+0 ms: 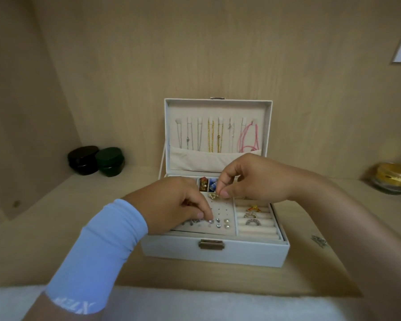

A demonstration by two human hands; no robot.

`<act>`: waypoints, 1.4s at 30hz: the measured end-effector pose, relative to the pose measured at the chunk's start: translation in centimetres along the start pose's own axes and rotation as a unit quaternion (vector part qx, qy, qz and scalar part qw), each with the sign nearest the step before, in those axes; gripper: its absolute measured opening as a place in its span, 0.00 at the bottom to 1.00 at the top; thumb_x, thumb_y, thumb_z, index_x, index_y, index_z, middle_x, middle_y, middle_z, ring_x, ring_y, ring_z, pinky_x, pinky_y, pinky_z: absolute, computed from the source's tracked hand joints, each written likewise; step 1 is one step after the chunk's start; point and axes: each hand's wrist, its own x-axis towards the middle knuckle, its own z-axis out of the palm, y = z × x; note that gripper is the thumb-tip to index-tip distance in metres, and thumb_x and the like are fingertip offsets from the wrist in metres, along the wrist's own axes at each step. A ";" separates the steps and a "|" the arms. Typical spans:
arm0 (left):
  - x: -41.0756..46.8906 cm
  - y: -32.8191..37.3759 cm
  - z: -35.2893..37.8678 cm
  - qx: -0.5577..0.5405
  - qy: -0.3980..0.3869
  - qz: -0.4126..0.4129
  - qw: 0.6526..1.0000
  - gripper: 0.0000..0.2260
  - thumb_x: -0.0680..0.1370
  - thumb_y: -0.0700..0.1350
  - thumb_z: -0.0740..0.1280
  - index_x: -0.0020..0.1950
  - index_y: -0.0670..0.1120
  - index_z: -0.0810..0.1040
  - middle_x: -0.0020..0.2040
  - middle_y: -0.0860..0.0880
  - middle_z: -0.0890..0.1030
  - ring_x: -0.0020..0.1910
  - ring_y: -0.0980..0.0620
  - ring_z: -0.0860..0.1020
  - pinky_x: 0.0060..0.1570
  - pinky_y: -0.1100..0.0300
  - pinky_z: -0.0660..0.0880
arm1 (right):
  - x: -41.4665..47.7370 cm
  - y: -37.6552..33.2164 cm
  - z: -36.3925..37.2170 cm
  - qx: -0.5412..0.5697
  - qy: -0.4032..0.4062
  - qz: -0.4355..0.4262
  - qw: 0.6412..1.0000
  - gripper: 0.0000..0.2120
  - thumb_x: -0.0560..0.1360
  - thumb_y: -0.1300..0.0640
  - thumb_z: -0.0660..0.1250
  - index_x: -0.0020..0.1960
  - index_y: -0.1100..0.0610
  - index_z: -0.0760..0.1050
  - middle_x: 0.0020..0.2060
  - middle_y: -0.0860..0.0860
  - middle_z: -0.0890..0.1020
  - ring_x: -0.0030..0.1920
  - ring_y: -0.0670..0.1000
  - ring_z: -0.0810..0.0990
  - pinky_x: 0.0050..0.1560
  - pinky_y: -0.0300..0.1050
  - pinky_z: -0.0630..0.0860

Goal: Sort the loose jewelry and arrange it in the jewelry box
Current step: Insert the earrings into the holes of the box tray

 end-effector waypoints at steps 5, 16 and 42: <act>-0.3 -0.4 -0.7 -0.040 0.056 0.002 0.998 0.08 0.76 0.48 0.71 0.46 0.63 0.84 0.45 0.58 0.79 0.46 0.59 0.77 0.52 0.61 0.75 | -0.4 -0.6 0.1 0.036 0.009 0.005 0.999 0.03 0.76 0.58 0.73 0.48 0.51 0.85 0.32 0.37 0.82 0.31 0.33 0.76 0.36 0.24 0.68; -0.9 -1.4 -2.2 -0.294 0.222 -0.024 0.929 0.06 0.78 0.44 0.68 0.49 0.52 0.85 0.32 0.59 0.80 0.32 0.62 0.74 0.34 0.71 0.71 | 0.6 -3.9 1.0 0.269 0.096 -0.051 0.957 0.05 0.78 0.60 0.68 0.48 0.55 0.83 0.25 0.47 0.72 0.25 0.44 0.66 0.25 0.34 0.64; -2.5 -5.8 -2.4 -0.255 0.294 -0.094 0.917 0.02 0.76 0.45 0.72 0.46 0.49 0.85 0.36 0.56 0.80 0.30 0.66 0.73 0.39 0.72 0.72 | 2.3 -8.3 5.6 -0.251 -0.038 -0.161 0.954 0.06 0.73 0.45 0.74 0.50 0.38 0.85 0.37 0.34 0.74 0.42 0.31 0.72 0.40 0.34 0.67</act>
